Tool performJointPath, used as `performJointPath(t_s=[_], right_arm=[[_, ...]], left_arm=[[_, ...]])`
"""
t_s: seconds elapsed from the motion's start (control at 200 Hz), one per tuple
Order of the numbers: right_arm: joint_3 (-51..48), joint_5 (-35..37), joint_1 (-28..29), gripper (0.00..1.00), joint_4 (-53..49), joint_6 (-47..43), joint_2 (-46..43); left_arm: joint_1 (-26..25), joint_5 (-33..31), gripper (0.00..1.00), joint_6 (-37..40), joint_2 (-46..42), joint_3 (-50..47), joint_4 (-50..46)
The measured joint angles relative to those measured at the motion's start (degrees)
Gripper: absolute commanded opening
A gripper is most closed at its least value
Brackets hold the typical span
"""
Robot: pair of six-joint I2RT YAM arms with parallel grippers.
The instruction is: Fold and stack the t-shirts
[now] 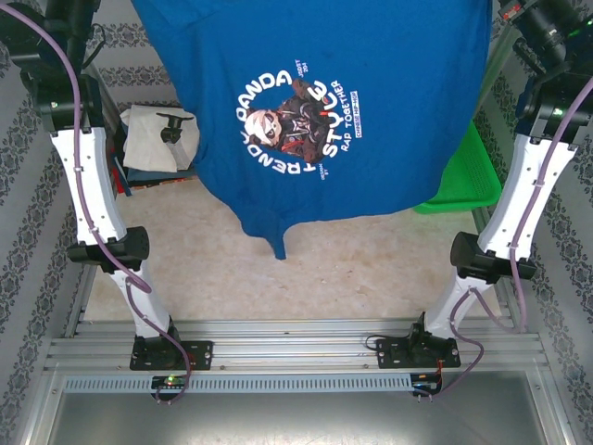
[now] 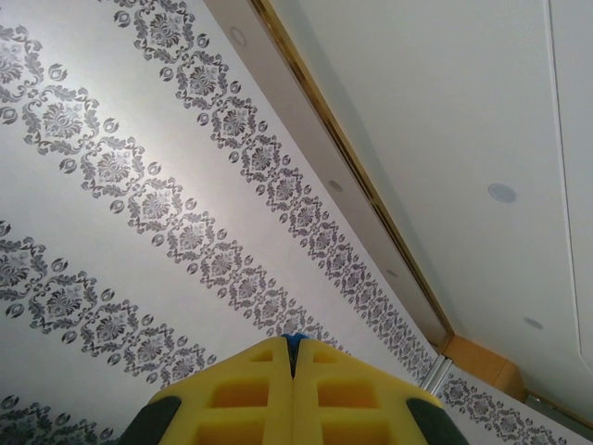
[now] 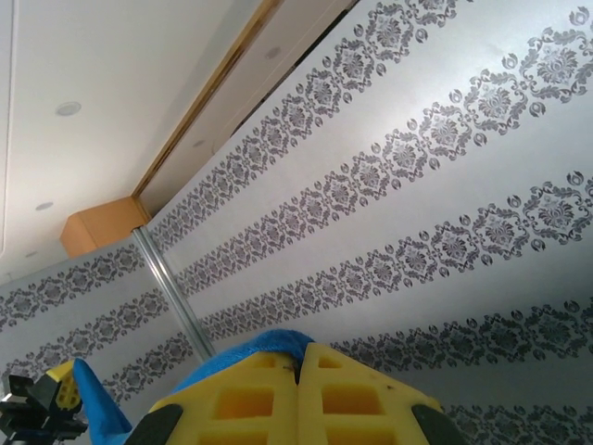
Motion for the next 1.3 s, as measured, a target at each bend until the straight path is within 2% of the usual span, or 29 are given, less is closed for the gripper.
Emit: performJointPath(t_s=[0.235, 0.54, 0.749, 0.919, 1.049, 1.089, 1.149, 1.299], right_arm=[[2.10, 1.31, 0.02, 0.00, 2.64, 2.38, 4.70], [5.38, 5.68, 0.02, 0.00, 12.02, 8.50, 13.84], [5.38, 7.32, -0.22, 0.00, 16.33, 10.97, 15.80], [5.75, 5.25, -2.58, 0.00, 18.86, 13.05, 15.52], [4.48, -0.50, -4.72, 0.00, 14.51, 11.10, 13.62], [0.81, -3.04, -4.90, 0.00, 11.91, 8.52, 11.15], [-9.84, -5.62, -4.63, 0.00, 6.88, 3.17, 4.70], [-55.58, -7.21, -3.23, 0.00, 3.82, -9.49, -18.69]], left_arm=[[-0.07, -0.17, 0.00, -0.61, 3.10, 0.00, 1.57], [-1.01, -2.36, 0.00, -3.52, 9.42, 0.00, 7.32], [-1.53, -3.65, 0.00, -4.87, 11.54, 0.00, 12.50], [-1.42, -2.84, 0.00, -5.11, 11.52, 0.04, 18.34], [-0.33, 3.04, 0.00, -5.33, 10.47, -1.33, 20.22], [0.17, 6.08, 0.00, -5.46, 8.20, -5.53, 21.44], [0.85, 10.12, 0.00, -5.53, 1.14, -19.15, 24.02], [1.55, 12.68, 0.00, -0.81, -25.35, -70.16, 28.68]])
